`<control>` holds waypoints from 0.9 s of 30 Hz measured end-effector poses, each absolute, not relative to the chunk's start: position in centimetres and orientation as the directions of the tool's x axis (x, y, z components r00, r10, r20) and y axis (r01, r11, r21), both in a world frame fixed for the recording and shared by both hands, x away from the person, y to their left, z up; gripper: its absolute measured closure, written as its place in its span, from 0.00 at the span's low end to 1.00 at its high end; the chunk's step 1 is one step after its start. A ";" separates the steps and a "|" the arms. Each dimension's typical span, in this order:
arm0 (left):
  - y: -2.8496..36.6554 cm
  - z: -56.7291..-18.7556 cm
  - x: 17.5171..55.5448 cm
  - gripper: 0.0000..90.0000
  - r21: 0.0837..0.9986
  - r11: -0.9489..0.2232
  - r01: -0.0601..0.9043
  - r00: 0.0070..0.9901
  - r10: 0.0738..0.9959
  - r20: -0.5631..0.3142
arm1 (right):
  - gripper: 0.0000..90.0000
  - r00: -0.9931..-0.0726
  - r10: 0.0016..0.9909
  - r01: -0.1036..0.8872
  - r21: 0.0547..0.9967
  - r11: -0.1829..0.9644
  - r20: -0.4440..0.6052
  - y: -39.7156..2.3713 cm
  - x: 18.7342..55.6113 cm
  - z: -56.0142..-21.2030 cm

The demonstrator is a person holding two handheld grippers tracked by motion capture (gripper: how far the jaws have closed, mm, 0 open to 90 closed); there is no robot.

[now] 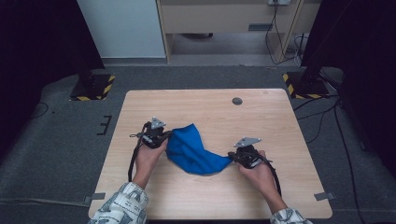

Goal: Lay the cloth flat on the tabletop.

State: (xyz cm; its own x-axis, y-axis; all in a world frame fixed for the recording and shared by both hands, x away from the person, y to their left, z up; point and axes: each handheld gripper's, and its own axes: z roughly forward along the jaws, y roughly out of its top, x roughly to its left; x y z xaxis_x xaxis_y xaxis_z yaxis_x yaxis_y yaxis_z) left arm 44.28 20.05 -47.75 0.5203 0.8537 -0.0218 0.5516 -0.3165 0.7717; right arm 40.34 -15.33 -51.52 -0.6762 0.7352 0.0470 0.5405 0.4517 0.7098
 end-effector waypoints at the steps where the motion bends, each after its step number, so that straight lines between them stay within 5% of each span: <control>1: 20.2 -47.7 44.1 0.98 0.773 -0.315 0.551 0.519 0.854 -0.021 | 1.00 -0.669 0.742 0.548 0.707 0.446 0.050 -15.7 40.4 -51.5; 16: 20.7 -48.7 41.3 0.98 0.729 -0.410 0.548 0.573 0.819 0.030 | 1.00 -0.587 0.809 0.594 0.698 0.400 0.036 -19.8 41.2 -50.2; 27: 21.9 -50.8 39.2 0.97 0.674 -0.427 0.603 0.595 0.804 -0.023 | 1.00 -0.572 0.820 0.595 0.703 0.388 0.032 -20.0 42.0 -49.1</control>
State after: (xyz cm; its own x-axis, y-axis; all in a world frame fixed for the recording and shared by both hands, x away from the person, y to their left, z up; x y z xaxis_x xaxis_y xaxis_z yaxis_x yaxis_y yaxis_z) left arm 39.19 21.88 -50.78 0.5948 0.8035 -0.0230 0.6027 -0.4269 0.6742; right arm 42.00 -20.05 -49.09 -0.5721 0.8196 0.0319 0.5955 0.3882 0.7034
